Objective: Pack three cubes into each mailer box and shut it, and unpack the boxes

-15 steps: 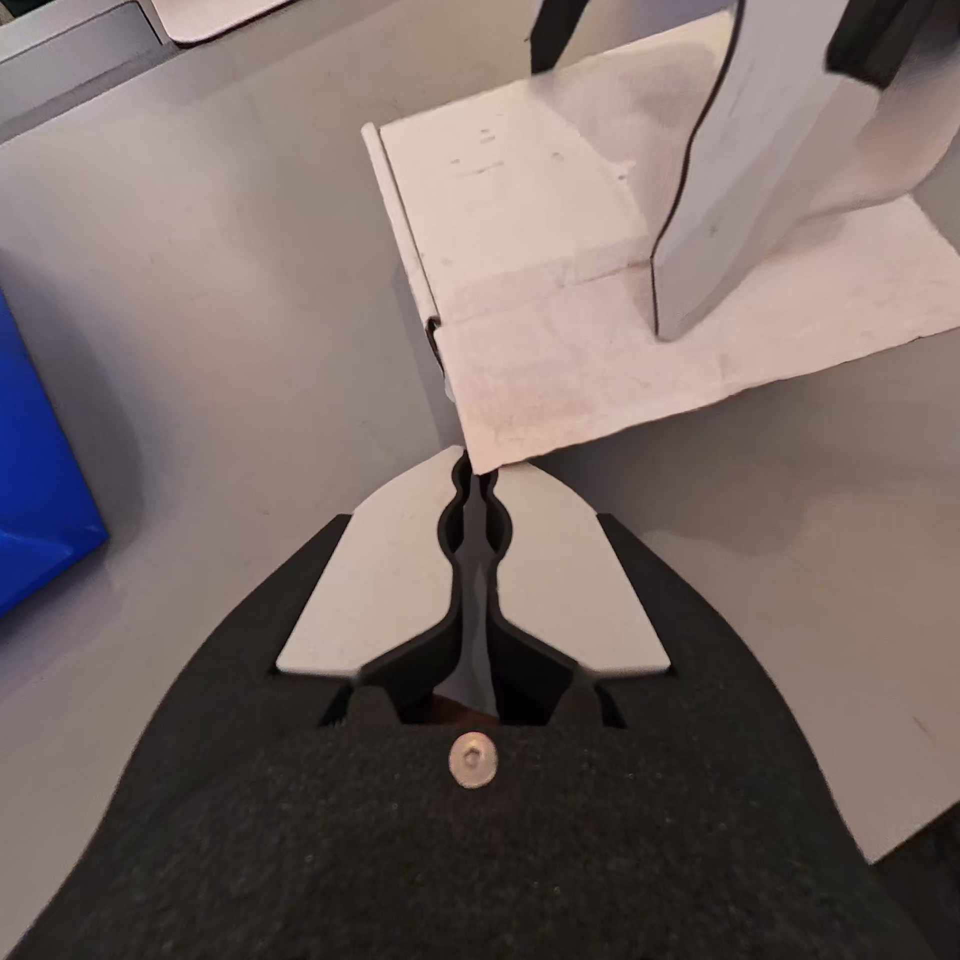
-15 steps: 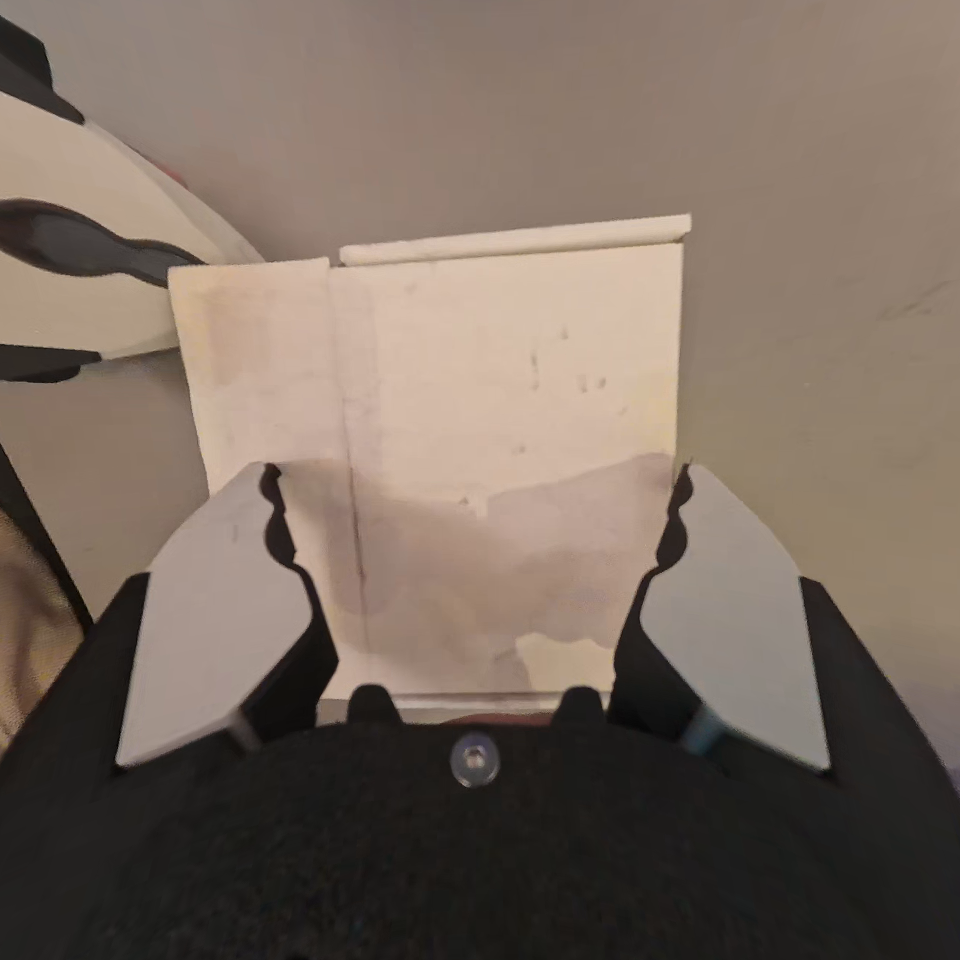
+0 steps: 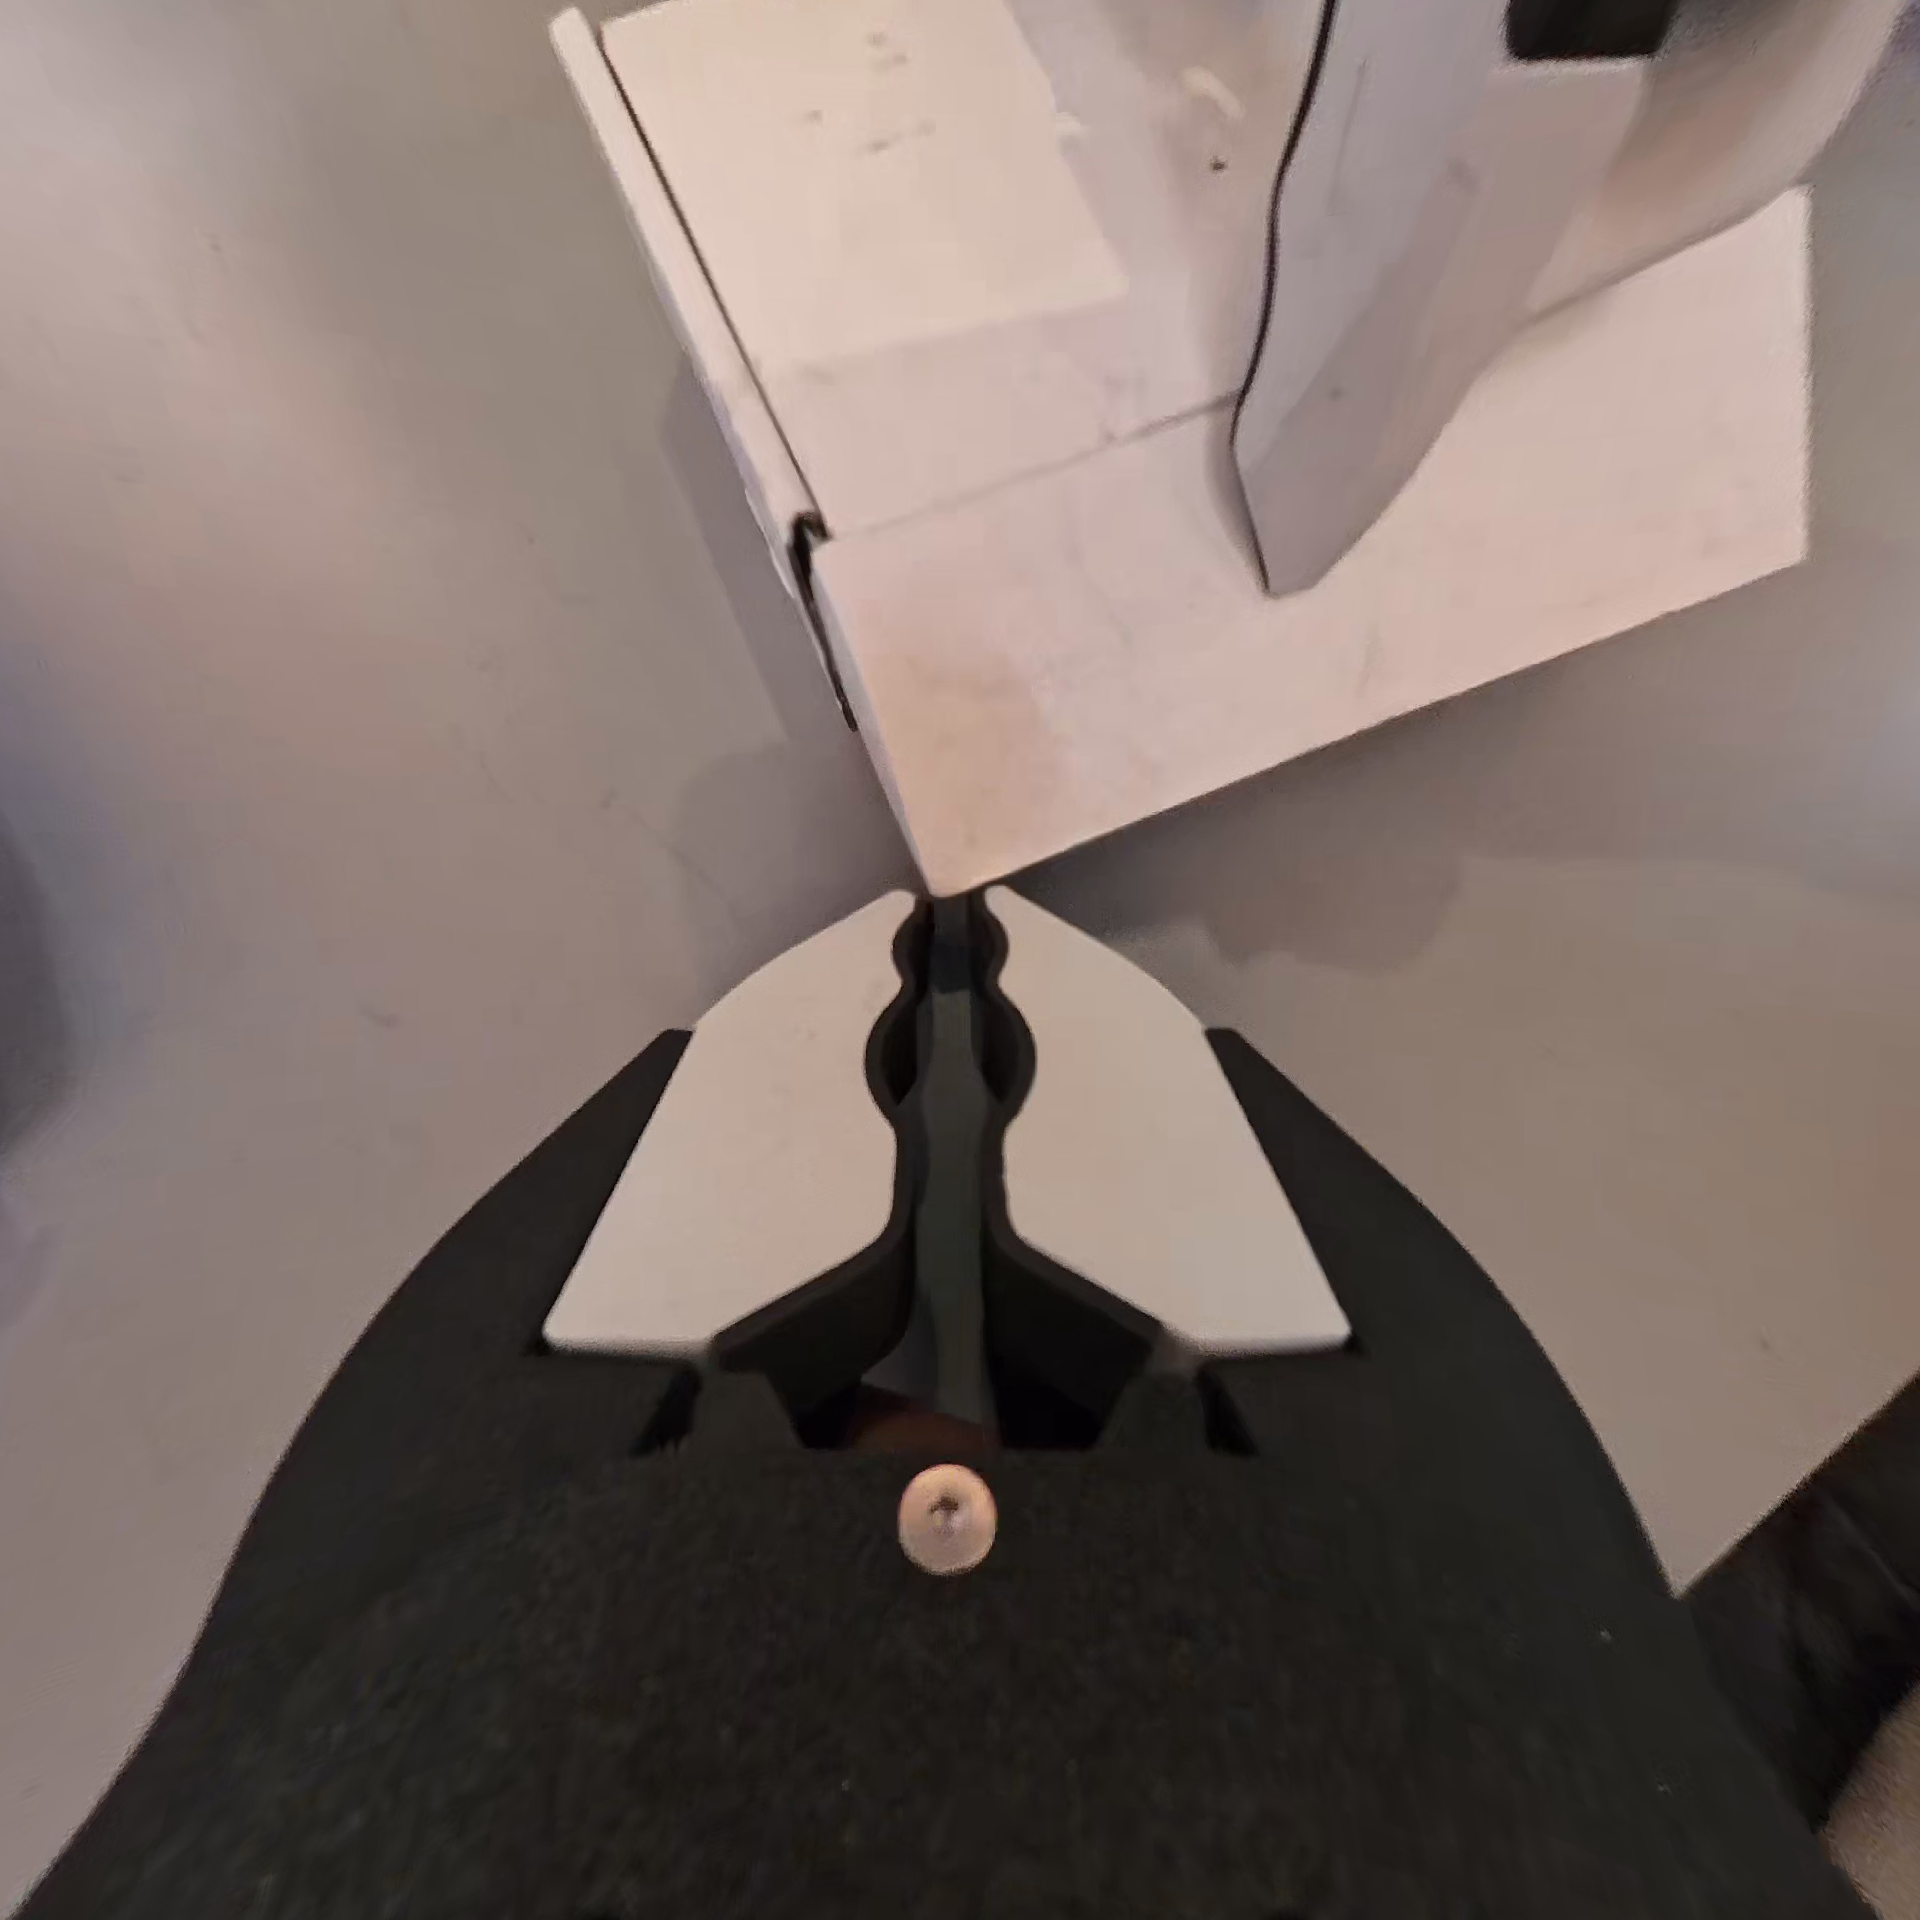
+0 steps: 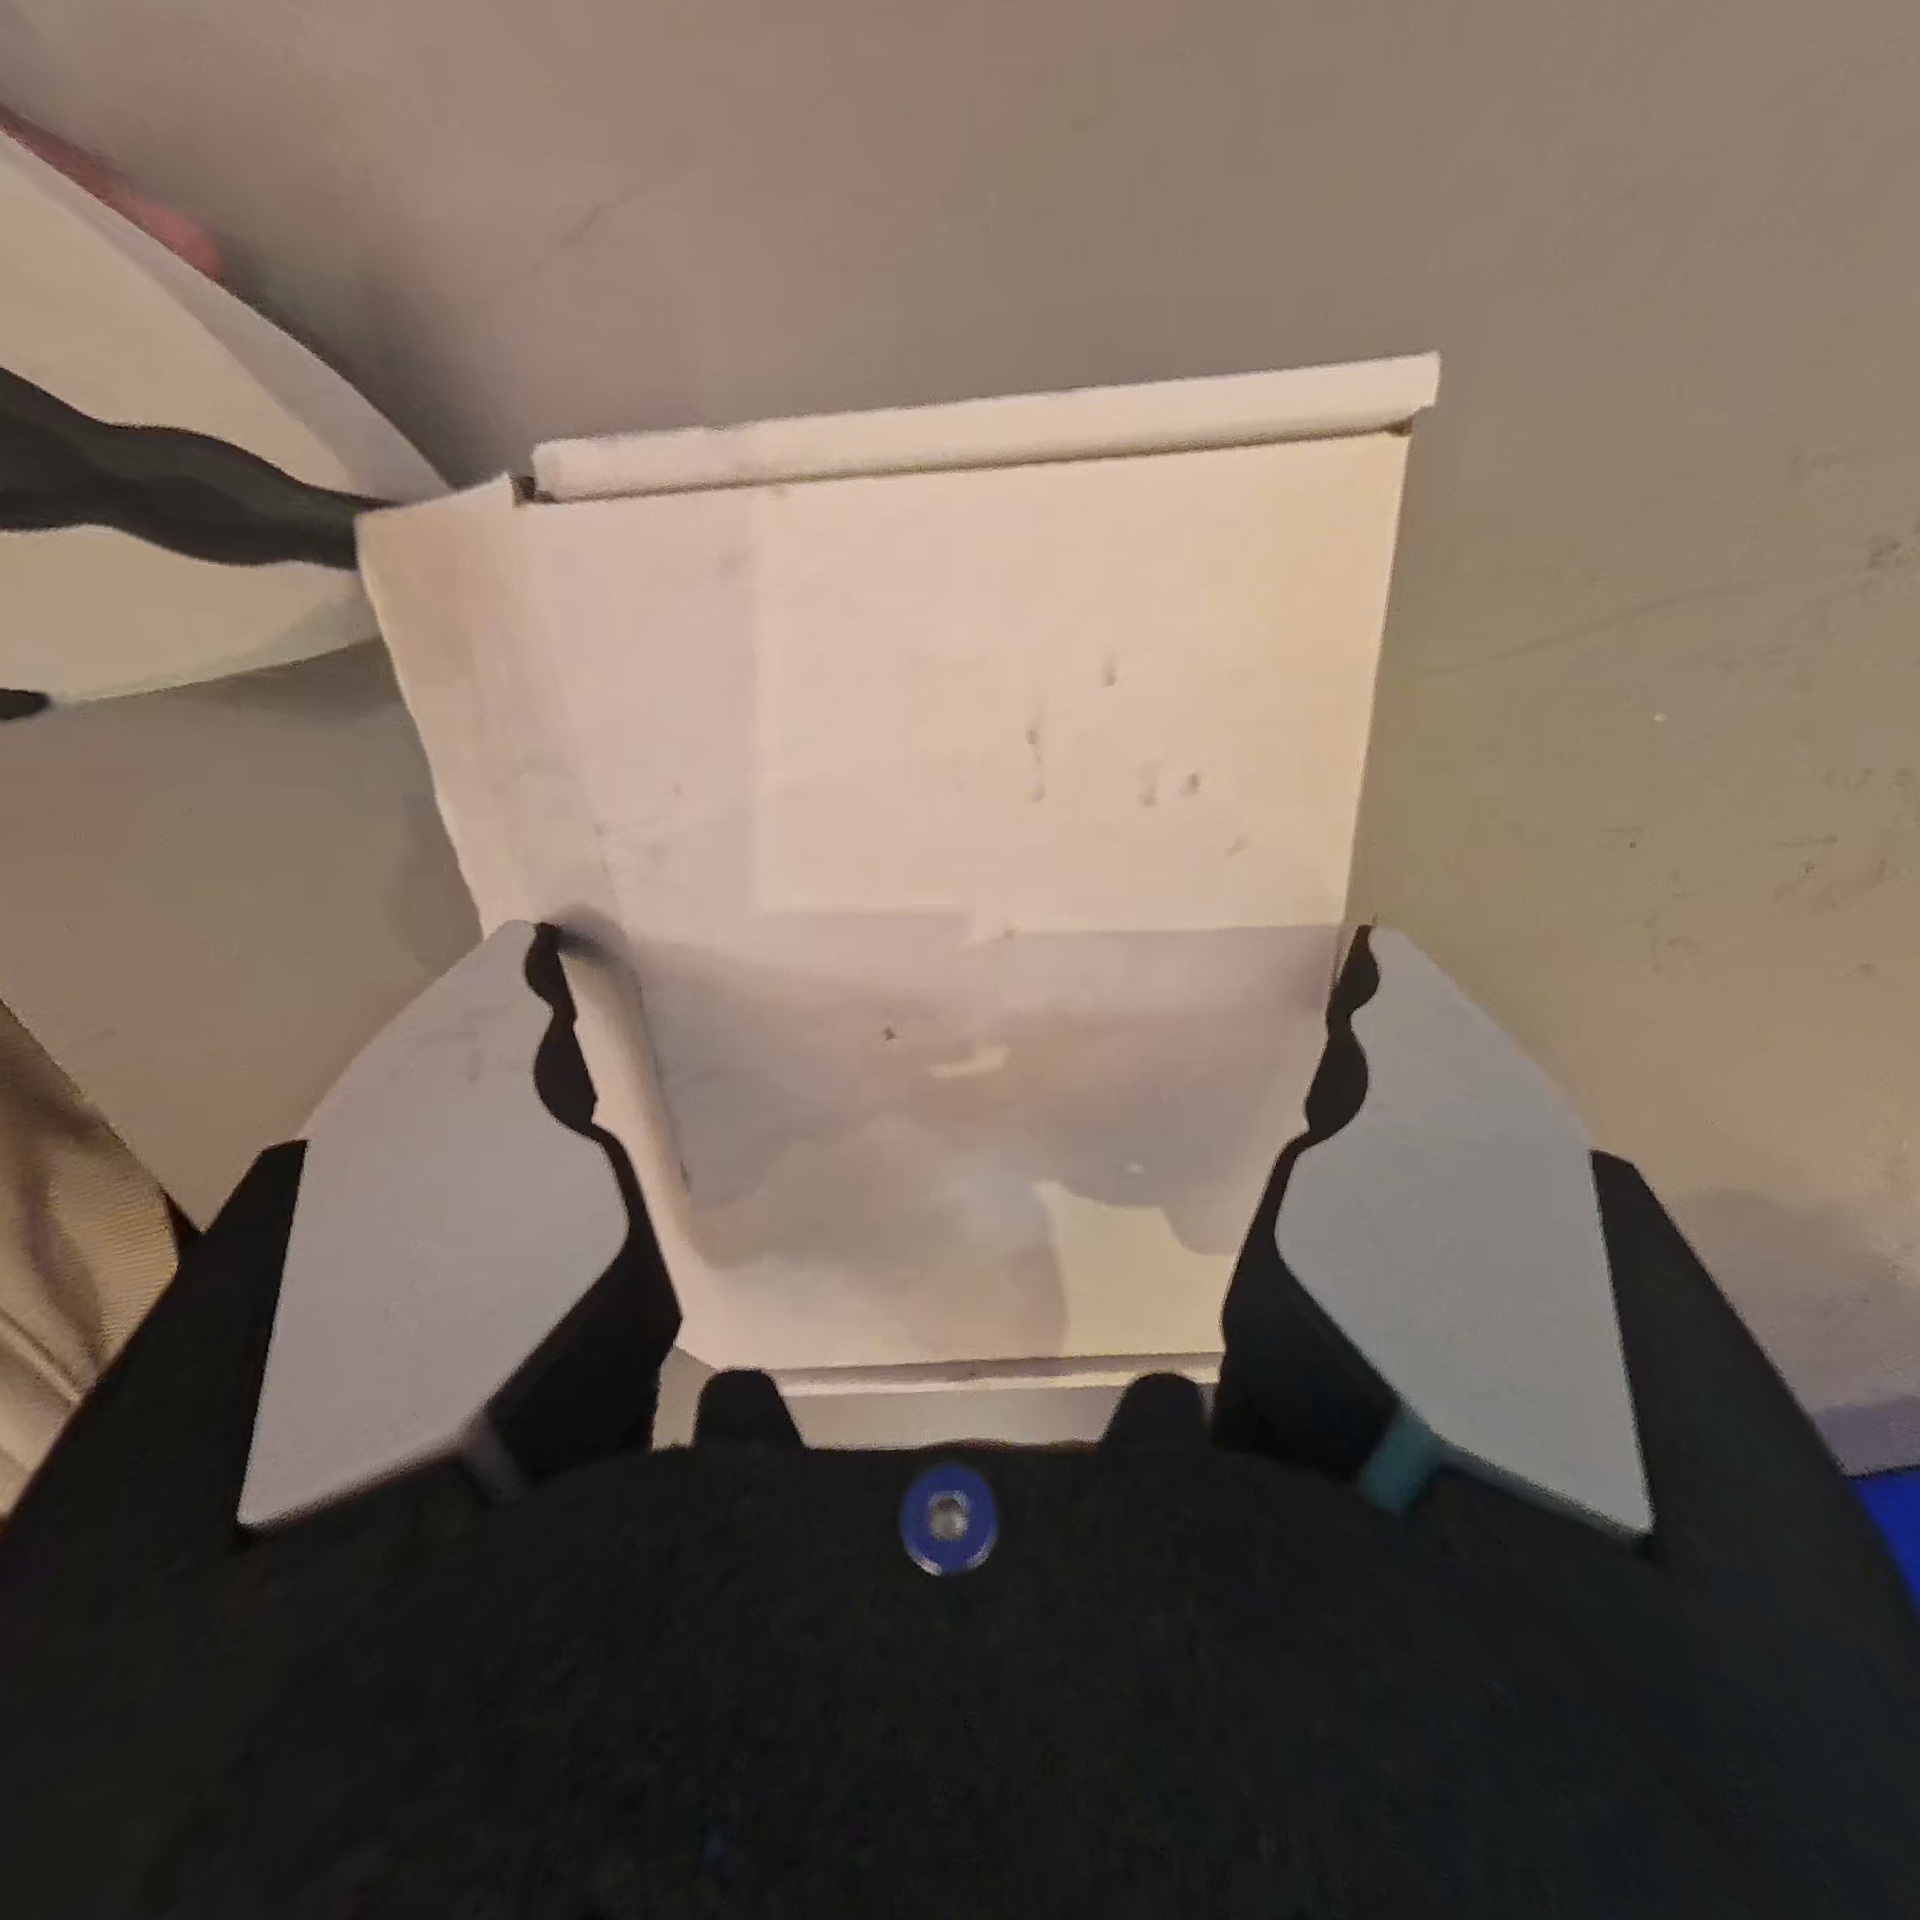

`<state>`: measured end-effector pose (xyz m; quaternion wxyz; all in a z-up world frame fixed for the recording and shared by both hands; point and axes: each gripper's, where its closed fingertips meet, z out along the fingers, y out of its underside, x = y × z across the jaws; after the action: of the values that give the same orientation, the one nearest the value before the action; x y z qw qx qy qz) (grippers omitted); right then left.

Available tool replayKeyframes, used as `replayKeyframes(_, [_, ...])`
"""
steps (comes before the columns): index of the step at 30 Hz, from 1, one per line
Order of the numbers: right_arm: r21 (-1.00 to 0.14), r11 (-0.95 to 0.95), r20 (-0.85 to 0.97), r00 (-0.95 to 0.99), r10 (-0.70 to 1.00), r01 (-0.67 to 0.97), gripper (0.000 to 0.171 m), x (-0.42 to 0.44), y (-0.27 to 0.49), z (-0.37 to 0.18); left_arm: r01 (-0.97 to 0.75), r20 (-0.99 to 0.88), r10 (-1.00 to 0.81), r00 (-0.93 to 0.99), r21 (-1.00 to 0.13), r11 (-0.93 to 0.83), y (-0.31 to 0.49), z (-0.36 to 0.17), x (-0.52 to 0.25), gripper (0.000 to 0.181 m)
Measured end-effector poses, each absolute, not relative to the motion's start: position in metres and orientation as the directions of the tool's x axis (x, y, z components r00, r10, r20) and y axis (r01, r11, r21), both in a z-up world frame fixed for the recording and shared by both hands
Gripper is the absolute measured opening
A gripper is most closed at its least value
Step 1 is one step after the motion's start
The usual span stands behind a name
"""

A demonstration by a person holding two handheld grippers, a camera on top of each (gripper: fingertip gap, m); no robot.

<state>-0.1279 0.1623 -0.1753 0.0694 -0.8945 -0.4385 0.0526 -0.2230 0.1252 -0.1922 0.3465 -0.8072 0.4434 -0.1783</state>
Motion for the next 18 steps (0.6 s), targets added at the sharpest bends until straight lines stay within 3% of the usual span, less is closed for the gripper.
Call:
replayKeyframes(3, [-0.190,-0.596,-0.039,0.601,0.798,0.780,0.135,-0.129,0.163,-0.176,-0.586,-0.032,-0.854,0.519,-0.741,-0.328,0.124,-0.184,-0.226,0.022])
replayKeyframes(6, [-0.254,-0.590,-0.025,0.605,0.796,0.766,0.131,-0.129,0.165,-0.169,-0.579,-0.034,-0.857,0.514,-0.751,-0.317,0.124,-0.180,-0.224,0.023])
replayKeyframes(10, [-0.517,-0.558,0.137,0.706,0.695,0.650,0.115,-0.107,0.161,-0.116,-0.582,-0.046,-0.862,0.505,-0.755,-0.301,0.124,-0.177,-0.226,0.026])
replayKeyframes(12, [-0.643,-0.529,0.156,0.771,0.617,0.554,0.098,-0.088,0.135,-0.098,-0.577,-0.052,-0.865,0.499,-0.765,-0.286,0.128,-0.173,-0.229,0.028])
replayKeyframes(15, [-0.648,-0.619,0.050,0.836,0.546,0.443,0.081,-0.073,0.073,-0.132,-0.562,-0.069,-0.868,0.492,-0.787,-0.256,0.148,-0.159,-0.230,0.036])
replayKeyframes(18, [-0.672,-0.677,-0.024,0.904,0.426,0.301,0.066,-0.079,0.045,-0.164,-0.543,0.037,-0.888,0.458,-0.780,-0.312,0.163,-0.145,-0.214,0.054])
